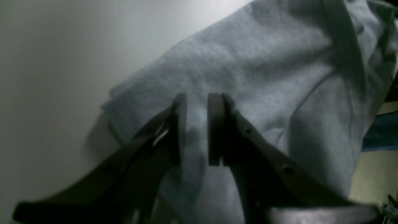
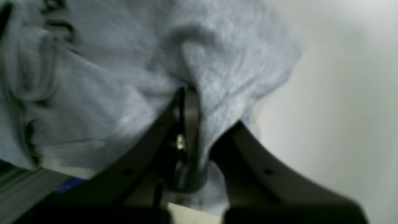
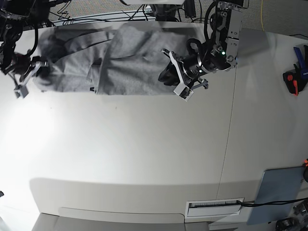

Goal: Fold the T-shirt properly
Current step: 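Lift the right gripper's end and fold it over toward the left gripper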

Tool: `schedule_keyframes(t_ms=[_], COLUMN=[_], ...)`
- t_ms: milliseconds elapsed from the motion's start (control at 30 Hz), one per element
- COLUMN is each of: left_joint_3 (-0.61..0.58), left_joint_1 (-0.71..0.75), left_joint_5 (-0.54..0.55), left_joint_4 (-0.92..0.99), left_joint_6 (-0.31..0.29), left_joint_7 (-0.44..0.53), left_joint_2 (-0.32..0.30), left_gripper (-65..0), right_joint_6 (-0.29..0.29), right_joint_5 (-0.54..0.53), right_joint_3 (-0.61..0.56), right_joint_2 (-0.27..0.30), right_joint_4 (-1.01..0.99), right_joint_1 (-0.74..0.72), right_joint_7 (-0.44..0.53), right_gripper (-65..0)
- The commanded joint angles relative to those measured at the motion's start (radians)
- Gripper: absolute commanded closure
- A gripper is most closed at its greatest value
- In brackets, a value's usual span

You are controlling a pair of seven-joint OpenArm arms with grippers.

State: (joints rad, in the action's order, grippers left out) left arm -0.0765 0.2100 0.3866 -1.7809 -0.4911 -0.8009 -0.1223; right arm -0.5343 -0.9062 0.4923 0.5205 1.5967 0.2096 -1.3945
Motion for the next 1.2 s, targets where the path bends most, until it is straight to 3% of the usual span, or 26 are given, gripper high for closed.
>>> schedule_keyframes(t_ms=[0,200,400,567,767,900,1000,1167], left_joint_3=[0.001,0.002,0.002,0.002,0.001,-0.007,-0.029,-0.064], left_joint_1=[-0.007,-0.008,-0.008,-0.007,0.002,0.044,0.082,0.086], left_joint_5=[0.017,0.017,0.011,-0.069,-0.08,-0.073,-0.074,-0.073], left_joint_4=[-0.019,-0.019,-0.019,-0.019,-0.019,-0.013,0.012,0.063], left_joint_6=[-0.007,-0.007,-0.007,-0.007,-0.007,-0.008,-0.007,-0.003], left_joint_7=[0.022,0.013,-0.024,-0.07,-0.082,-0.039,0.042,0.069], left_joint_2=[0.0,0.0,0.0,-0.002,-0.028,-0.027,-0.027,-0.027], left_gripper=[-13.0,-13.0,-13.0,-13.0,-13.0,-13.0,-13.0,-13.0], right_joint_6=[0.017,0.054,0.055,0.079,0.087,0.086,0.087,0.09], right_joint_5=[-0.021,-0.05,-0.05,-0.021,-0.02,-0.001,0.065,0.214], right_joint_3=[0.007,0.005,0.005,0.005,-0.009,-0.13,-0.261,-0.449], right_joint_2=[0.019,-0.009,-0.147,-0.269,-0.354,-0.377,-0.389,-0.441], right_joint_4=[0.043,0.228,0.472,0.679,0.747,0.747,0.746,0.745], right_joint_1=[-0.006,0.014,0.074,0.14,0.159,0.159,0.153,0.121], right_joint_7=[-0.002,-0.002,0.012,0.046,0.069,0.098,0.145,0.19], right_gripper=[0.0,0.0,0.0,0.0,0.0,0.0,0.0,0.0])
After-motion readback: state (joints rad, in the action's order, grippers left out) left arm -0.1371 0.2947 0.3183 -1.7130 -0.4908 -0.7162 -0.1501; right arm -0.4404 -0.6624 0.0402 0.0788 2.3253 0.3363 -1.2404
